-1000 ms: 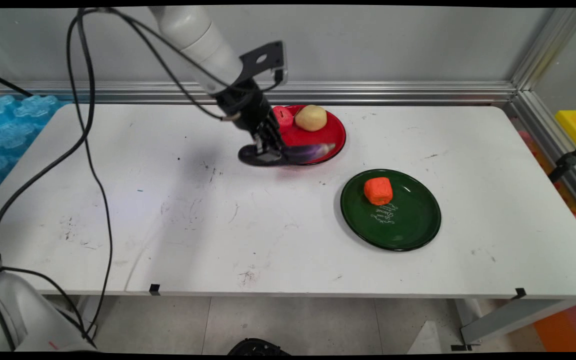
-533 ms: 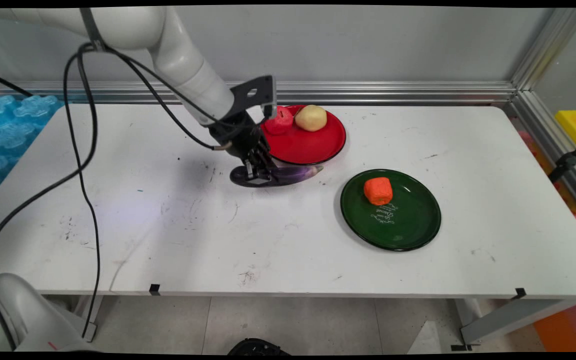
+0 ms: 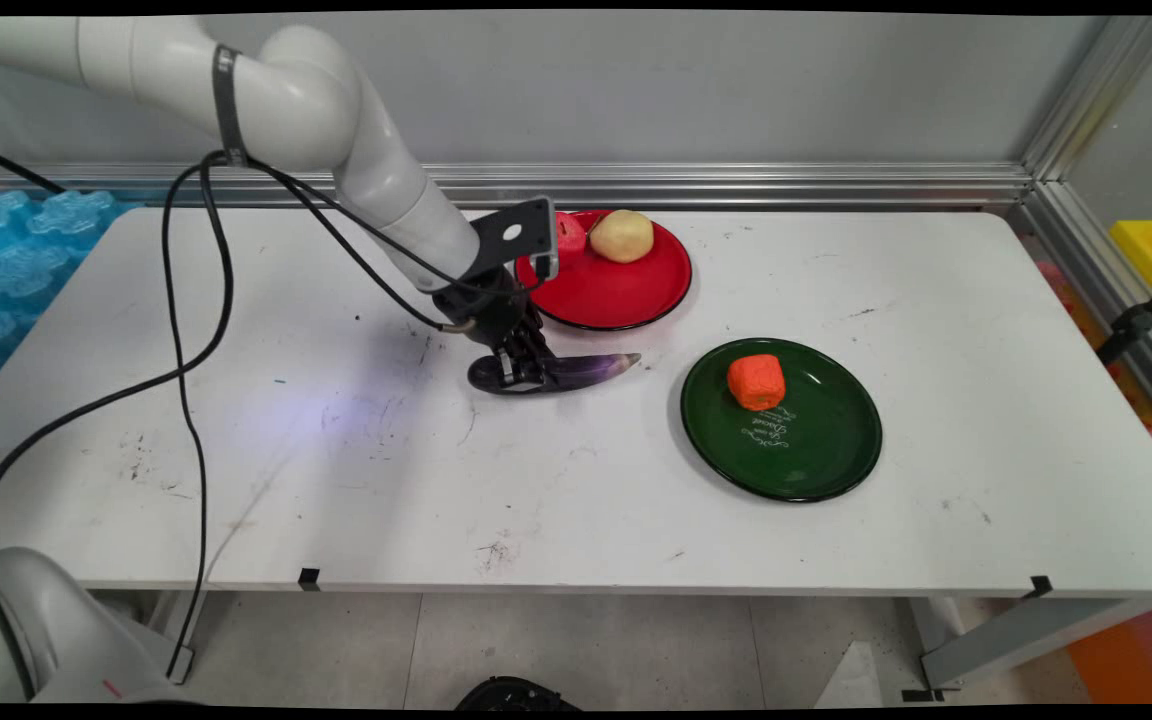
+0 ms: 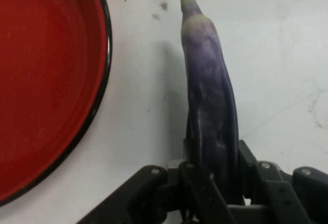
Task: Place the picked object on the table
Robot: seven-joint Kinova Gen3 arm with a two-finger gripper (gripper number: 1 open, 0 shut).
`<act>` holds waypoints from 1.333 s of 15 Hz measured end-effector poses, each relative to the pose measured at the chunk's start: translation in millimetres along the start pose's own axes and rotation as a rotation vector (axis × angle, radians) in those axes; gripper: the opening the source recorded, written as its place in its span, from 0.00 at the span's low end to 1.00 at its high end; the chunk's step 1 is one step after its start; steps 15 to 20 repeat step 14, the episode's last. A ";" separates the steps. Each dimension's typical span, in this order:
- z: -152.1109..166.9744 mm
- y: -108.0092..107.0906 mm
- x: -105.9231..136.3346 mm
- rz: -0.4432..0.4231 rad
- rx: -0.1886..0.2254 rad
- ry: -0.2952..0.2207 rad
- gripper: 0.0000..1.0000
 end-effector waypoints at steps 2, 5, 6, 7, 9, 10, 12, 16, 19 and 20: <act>7.0 -0.7 -2.7 -0.002 0.000 0.005 0.00; 14.2 -0.9 -4.9 -0.002 -0.004 0.015 0.00; 16.3 -0.8 -5.3 -0.001 -0.007 0.021 0.00; 17.8 -0.9 -5.8 0.000 -0.009 0.026 0.00; 20.1 -1.3 -6.9 0.004 -0.012 0.036 1.00; 20.4 -1.4 -7.4 0.006 -0.013 0.040 1.00; 19.2 -1.6 -8.4 0.012 -0.016 0.047 1.00; 14.5 -2.2 -9.0 0.013 -0.017 0.054 1.00; 14.5 -2.2 -9.0 0.013 -0.017 0.054 1.00; 14.5 -2.2 -9.0 0.013 -0.017 0.054 1.00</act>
